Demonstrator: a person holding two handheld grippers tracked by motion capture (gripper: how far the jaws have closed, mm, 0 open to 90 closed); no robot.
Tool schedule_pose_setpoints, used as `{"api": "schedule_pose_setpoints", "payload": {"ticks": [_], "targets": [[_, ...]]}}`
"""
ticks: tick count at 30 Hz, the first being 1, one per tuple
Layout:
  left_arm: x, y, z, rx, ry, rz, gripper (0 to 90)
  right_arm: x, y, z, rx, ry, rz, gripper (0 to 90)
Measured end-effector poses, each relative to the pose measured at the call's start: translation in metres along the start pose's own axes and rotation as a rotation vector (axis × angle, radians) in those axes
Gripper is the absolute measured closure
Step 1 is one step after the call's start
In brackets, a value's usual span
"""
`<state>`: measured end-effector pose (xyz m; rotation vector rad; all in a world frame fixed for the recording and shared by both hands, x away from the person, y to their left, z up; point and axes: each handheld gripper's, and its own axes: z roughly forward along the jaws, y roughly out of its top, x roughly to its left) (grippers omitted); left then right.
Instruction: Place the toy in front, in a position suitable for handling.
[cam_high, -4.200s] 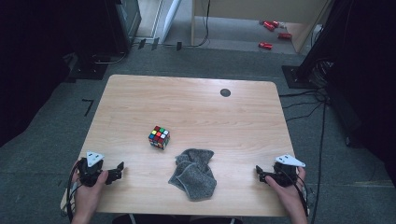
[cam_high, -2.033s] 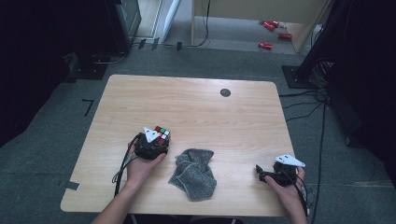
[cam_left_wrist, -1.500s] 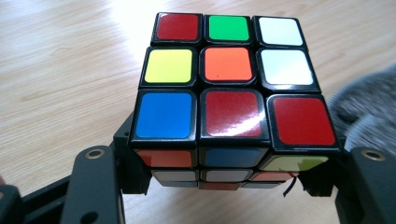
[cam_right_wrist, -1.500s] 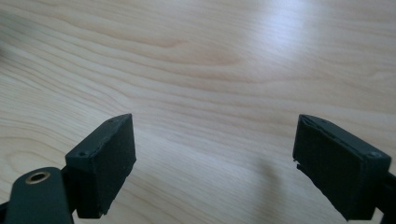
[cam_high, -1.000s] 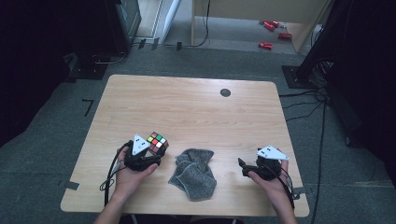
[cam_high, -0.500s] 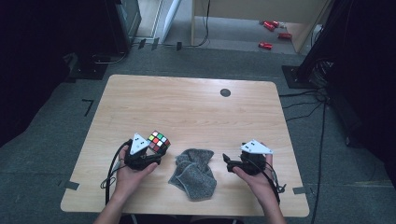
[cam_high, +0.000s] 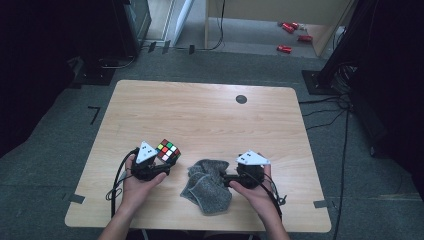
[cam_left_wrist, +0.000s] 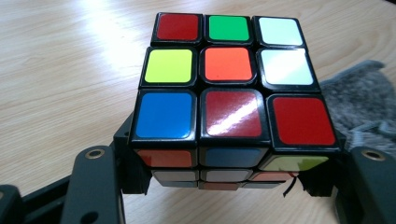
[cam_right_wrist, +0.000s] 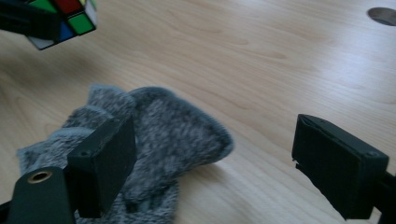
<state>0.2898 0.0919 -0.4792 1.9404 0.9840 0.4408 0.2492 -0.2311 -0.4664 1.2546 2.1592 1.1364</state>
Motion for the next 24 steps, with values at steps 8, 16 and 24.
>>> {"api": "schedule_pose_setpoints", "payload": {"ticks": [8, 16, 24], "targets": [[-0.002, -0.002, -0.002, 0.003, -0.037, 0.021, 34.6, 0.029, -0.004, 0.007, 0.028, 0.109, 0.016, 14.4], [0.002, -0.001, -0.003, -0.009, -0.081, 0.002, 34.6, 0.052, -0.006, 0.013, 0.056, 0.161, -0.036, 14.8], [0.001, -0.001, 0.0, -0.048, -0.114, 0.038, 34.6, 0.066, -0.022, 0.034, 0.15, 0.166, -0.092, 21.6]]}}
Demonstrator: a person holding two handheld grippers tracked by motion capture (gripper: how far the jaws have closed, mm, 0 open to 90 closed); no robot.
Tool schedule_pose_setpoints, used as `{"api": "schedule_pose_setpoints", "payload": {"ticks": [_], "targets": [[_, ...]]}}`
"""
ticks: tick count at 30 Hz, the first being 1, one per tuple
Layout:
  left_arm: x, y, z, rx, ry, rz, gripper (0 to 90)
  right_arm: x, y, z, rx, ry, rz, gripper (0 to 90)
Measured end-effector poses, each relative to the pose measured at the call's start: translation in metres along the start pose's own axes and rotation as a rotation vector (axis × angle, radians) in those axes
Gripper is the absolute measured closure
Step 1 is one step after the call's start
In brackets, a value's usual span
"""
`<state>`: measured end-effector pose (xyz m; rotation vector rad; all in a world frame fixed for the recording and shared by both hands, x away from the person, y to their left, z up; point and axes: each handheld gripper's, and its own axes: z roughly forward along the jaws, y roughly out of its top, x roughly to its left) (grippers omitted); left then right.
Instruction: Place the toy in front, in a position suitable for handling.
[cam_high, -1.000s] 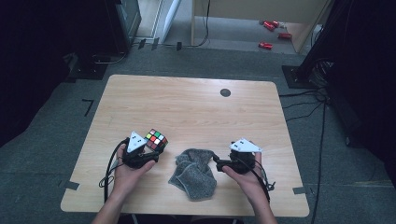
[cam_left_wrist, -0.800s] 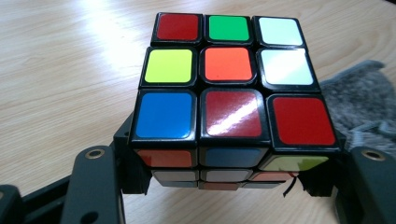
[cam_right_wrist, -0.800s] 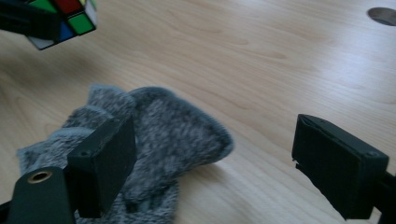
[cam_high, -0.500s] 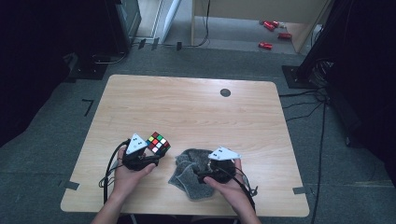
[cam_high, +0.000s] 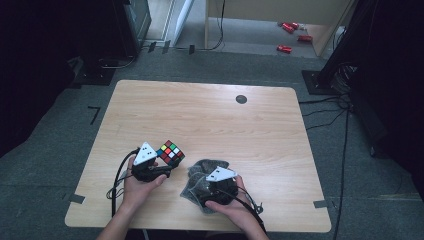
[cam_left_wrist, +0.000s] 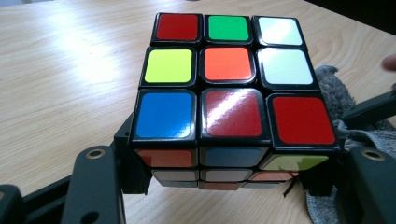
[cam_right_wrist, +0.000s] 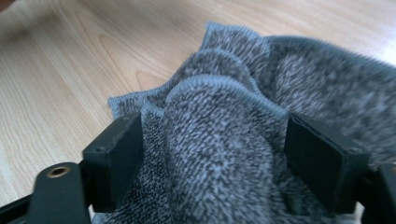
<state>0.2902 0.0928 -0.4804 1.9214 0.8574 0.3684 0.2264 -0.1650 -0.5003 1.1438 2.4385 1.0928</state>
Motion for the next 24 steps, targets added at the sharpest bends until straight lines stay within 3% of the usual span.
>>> {"api": "schedule_pose_setpoints", "payload": {"ticks": [4, 8, 9, 12, 16, 24], "targets": [[-0.002, 0.002, 0.0, 0.001, -0.004, 0.024, 34.6, 0.002, -0.004, 0.006, 0.001, -0.023, 0.009, 30.2], [0.0, 0.003, -0.003, -0.014, -0.034, -0.003, 34.5, 0.001, -0.007, 0.01, 0.001, -0.049, 0.002, 36.3], [0.0, 0.004, -0.003, -0.014, -0.039, -0.006, 34.5, 0.001, -0.008, 0.009, 0.004, -0.058, -0.023, 38.3], [-0.001, 0.005, -0.001, 0.011, -0.042, -0.016, 34.4, 0.002, -0.013, 0.009, -0.007, -0.068, -0.051, 39.4], [-0.003, 0.007, 0.002, 0.018, -0.065, -0.015, 34.4, 0.001, -0.015, 0.008, -0.015, -0.068, -0.05, 42.3], [-0.01, 0.007, 0.004, 0.037, -0.04, 0.019, 34.1, -0.004, -0.018, 0.007, -0.058, -0.099, -0.032, 63.7]]}}
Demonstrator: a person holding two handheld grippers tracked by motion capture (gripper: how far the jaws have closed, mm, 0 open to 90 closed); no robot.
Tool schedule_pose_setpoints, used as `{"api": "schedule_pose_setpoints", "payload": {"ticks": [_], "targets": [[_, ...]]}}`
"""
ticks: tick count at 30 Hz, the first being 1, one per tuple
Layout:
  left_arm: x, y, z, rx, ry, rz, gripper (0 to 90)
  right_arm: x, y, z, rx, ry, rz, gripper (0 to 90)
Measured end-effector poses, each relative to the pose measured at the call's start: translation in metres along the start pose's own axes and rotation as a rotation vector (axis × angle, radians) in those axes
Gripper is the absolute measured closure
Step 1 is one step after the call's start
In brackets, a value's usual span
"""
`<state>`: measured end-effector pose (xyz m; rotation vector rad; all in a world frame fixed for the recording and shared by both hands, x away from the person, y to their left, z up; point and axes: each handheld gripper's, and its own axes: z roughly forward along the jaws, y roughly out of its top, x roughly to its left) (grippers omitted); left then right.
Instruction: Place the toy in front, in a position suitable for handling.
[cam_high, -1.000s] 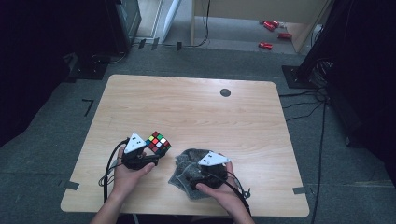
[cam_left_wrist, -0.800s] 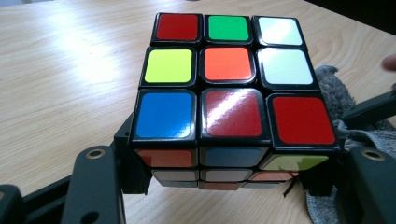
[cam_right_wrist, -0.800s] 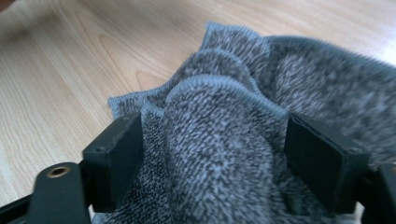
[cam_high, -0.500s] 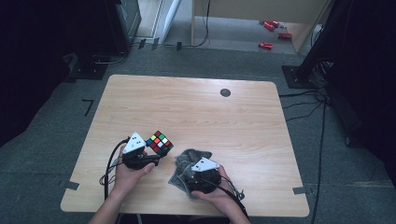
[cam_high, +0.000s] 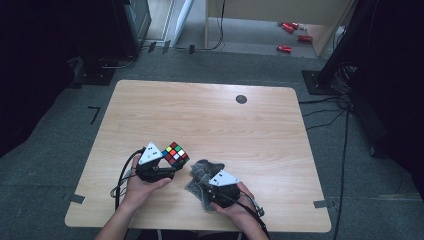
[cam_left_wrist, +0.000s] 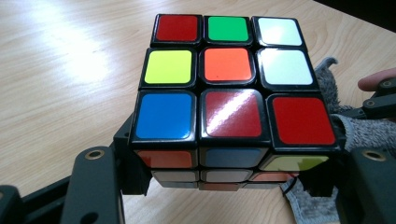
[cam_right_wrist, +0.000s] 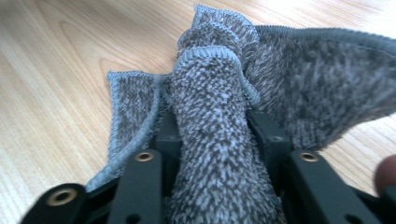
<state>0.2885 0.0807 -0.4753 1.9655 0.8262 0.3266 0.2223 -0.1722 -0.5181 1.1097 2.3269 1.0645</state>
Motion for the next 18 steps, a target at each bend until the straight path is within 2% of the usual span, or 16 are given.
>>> {"api": "schedule_pose_setpoints", "payload": {"ticks": [6, 10, 14, 16, 18], "targets": [[-0.001, -0.001, 0.0, -0.01, -0.009, 0.026, 34.2, -0.003, 0.003, -0.002, -0.001, -0.02, 0.005, 72.6], [-0.001, -0.001, 0.001, -0.001, -0.012, 0.026, 34.3, -0.011, 0.006, -0.009, -0.016, -0.034, 0.041, 73.4], [-0.005, 0.0, 0.003, 0.005, -0.023, 0.045, 34.3, -0.026, 0.011, -0.026, -0.068, -0.012, 0.122, 73.2], [-0.008, -0.001, 0.005, 0.016, -0.026, 0.064, 34.4, -0.035, 0.015, -0.04, -0.123, -0.02, 0.15, 73.2], [-0.013, -0.001, 0.007, 0.028, -0.026, 0.089, 34.4, -0.037, 0.017, -0.044, -0.138, -0.022, 0.151, 73.1]]}}
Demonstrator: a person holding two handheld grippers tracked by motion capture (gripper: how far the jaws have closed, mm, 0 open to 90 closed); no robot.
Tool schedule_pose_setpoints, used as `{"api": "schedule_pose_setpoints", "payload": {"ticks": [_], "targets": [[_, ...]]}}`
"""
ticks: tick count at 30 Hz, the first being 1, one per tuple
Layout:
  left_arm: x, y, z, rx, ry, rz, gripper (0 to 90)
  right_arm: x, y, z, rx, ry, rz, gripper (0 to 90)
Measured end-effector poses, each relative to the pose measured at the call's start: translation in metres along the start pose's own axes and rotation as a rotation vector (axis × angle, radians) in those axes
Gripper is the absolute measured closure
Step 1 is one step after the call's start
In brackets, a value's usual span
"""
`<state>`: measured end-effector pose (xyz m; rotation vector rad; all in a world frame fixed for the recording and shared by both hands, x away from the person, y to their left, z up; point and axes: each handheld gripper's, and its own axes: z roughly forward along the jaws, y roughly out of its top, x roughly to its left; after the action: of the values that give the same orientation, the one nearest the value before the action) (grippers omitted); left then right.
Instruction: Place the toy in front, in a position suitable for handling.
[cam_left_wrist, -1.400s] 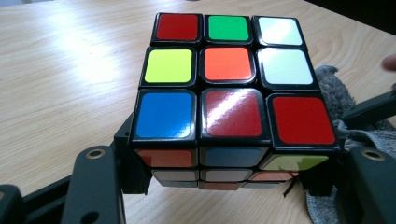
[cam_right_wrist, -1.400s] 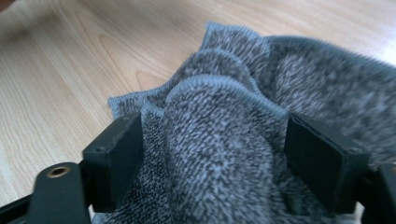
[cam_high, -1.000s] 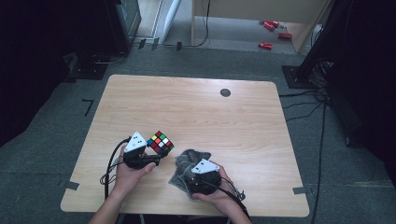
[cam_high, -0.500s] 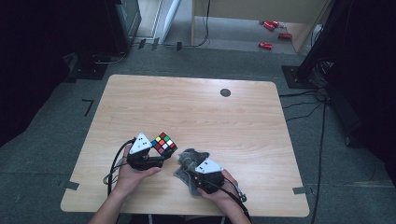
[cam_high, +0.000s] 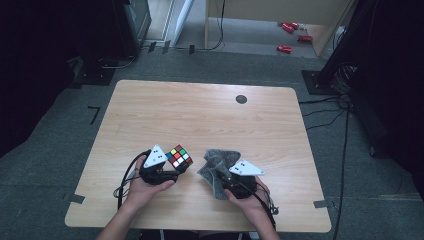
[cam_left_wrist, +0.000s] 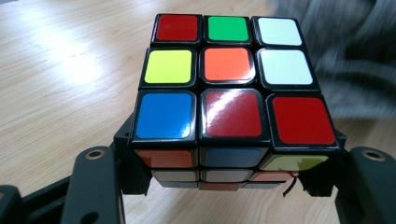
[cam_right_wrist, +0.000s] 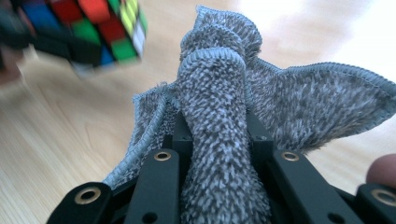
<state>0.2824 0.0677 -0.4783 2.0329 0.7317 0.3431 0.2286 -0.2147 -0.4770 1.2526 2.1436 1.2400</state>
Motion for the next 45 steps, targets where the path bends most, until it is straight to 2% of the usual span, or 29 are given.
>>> {"api": "schedule_pose_setpoints", "payload": {"ticks": [1, 3, 6, 8, 12, 13, 14, 15, 16, 18, 19, 20, 21, 22, 24, 25, 26, 28, 30, 32, 34, 36, 38, 40, 42, 43, 44, 45], "targets": [[-0.003, 0.0, 0.001, 0.006, -0.004, 0.011, 34.4, -0.001, 0.006, -0.009, -0.046, -0.002, 0.004, 73.0], [-0.008, 0.001, 0.004, 0.014, -0.009, 0.037, 34.4, 0.001, 0.01, -0.015, -0.076, 0.003, -0.004, 72.7], [-0.026, 0.004, 0.009, 0.053, 0.017, 0.145, 34.4, 0.005, 0.015, -0.02, -0.109, 0.009, -0.015, 72.0], [-0.037, 0.005, 0.013, 0.077, 0.009, 0.201, 34.4, 0.011, 0.02, -0.024, -0.147, 0.039, 0.002, 70.8], [-0.056, 0.008, 0.02, 0.105, -0.013, 0.256, 34.4, 0.02, 0.022, -0.024, -0.162, 0.057, -0.011, 70.8], [-0.063, 0.009, 0.022, 0.111, -0.018, 0.273, 34.4, 0.03, 0.023, -0.023, -0.167, 0.057, -0.046, 70.8], [-0.068, 0.009, 0.023, 0.116, -0.023, 0.286, 34.4, 0.03, 0.023, -0.023, -0.167, 0.057, -0.046, 70.8], [-0.072, 0.009, 0.025, 0.119, -0.033, 0.295, 34.4, 0.038, 0.023, -0.021, -0.16, 0.05, -0.083, 70.7], [-0.075, 0.01, 0.025, 0.119, -0.04, 0.301, 34.4, 0.041, 0.022, -0.02, -0.154, 0.047, -0.099, 70.6], [-0.08, 0.012, 0.025, 0.114, -0.05, 0.303, 34.4, 0.047, 0.019, -0.015, -0.139, 0.022, -0.15, 69.9], [-0.079, 0.013, 0.026, 0.119, -0.051, 0.304, 34.4, 0.047, 0.019, -0.015, -0.139, 0.022, -0.15, 69.9], [-0.074, 0.013, 0.026, 0.107, -0.069, 0.278, 34.5, 0.046, 0.017, -0.016, -0.148, -0.018, -0.169, 70.1], [-0.074, 0.013, 0.026, 0.107, -0.069, 0.278, 34.4, 0.046, 0.017, -0.016, -0.148, -0.018, -0.169, 70.1], [-0.07, 0.013, 0.025, 0.105, -0.067, 0.26, 34.4, 0.045, 0.018, -0.016, -0.148, -0.028, -0.165, 70.2], [-0.065, 0.014, 0.024, 0.096, -0.062, 0.248, 34.5, 0.033, 0.017, -0.019, -0.143, -0.08, -0.127, 70.8], [-0.062, 0.015, 0.022, 0.086, -0.069, 0.232, 34.4, 0.025, 0.017, -0.021, -0.12, -0.134, -0.094, 70.8], [-0.059, 0.017, 0.021, 0.079, -0.069, 0.215, 34.4, 0.024, 0.016, -0.022, -0.12, -0.132, -0.078, 70.7], [-0.059, 0.017, 0.022, 0.086, -0.06, 0.214, 34.4, 0.024, 0.016, -0.022, -0.126, -0.117, -0.072, 70.5], [-0.062, 0.015, 0.027, 0.112, -0.049, 0.219, 34.4, 0.033, 0.016, -0.022, -0.154, -0.075, -0.1, 69.9], [-0.066, 0.014, 0.03, 0.122, -0.056, 0.22, 34.4, 0.048, 0.015, -0.018, -0.147, -0.037, -0.155, 69.0], [-0.07, 0.014, 0.031, 0.128, -0.036, 0.231, 34.4, 0.053, 0.013, -0.015, -0.137, -0.071, -0.188, 69.2], [-0.071, 0.014, 0.029, 0.124, -0.032, 0.231, 34.4, 0.049, 0.014, -0.015, -0.142, -0.077, -0.174, 69.7], [-0.069, 0.015, 0.027, 0.116, -0.04, 0.204, 34.4, 0.041, 0.015, -0.017, -0.146, -0.104, -0.139, 70.6], [-0.066, 0.016, 0.026, 0.107, -0.039, 0.179, 34.4, 0.038, 0.015, -0.018, -0.14, -0.123, -0.127, 70.8], [-0.067, 0.016, 0.028, 0.117, -0.042, 0.179, 34.4, 0.038, 0.015, -0.018, -0.136, -0.146, -0.136, 71.4], [-0.069, 0.016, 0.029, 0.119, -0.046, 0.18, 34.4, 0.041, 0.015, -0.018, -0.141, -0.14, -0.14, 70.9], [-0.071, 0.016, 0.03, 0.121, -0.052, 0.181, 34.4, 0.051, 0.015, -0.018, -0.153, -0.083, -0.171, 70.5], [-0.072, 0.016, 0.03, 0.126, -0.047, 0.19, 34.4, 0.051, 0.015, -0.018, -0.153, -0.083, -0.171, 70.5]]}}
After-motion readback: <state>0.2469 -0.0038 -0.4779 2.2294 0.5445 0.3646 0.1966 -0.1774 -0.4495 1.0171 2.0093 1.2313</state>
